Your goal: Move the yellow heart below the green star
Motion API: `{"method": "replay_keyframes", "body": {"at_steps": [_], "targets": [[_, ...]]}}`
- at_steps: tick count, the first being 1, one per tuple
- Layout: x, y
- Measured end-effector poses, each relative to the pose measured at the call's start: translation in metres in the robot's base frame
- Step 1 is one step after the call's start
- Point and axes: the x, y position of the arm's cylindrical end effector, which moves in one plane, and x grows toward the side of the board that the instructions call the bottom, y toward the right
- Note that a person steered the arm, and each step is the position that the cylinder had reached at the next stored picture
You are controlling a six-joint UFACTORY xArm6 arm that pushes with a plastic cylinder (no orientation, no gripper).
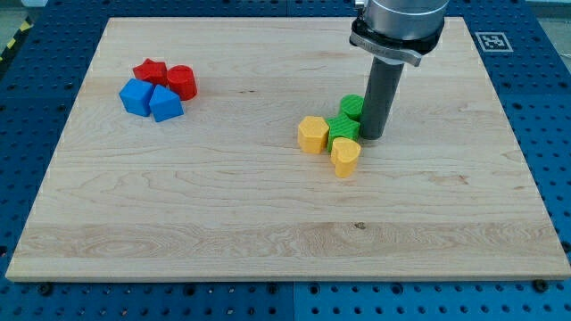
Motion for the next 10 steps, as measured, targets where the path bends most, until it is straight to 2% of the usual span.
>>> {"method": "replay_keyframes", "body": {"at_steps": [1, 2, 3, 4, 5, 7, 10], "targets": [[0.046, 0.031], [0.115, 0.039], [0.128, -0.001], [0.124, -0.028], [0.122, -0.028], [0.084, -0.028], [0.059, -0.03]]}}
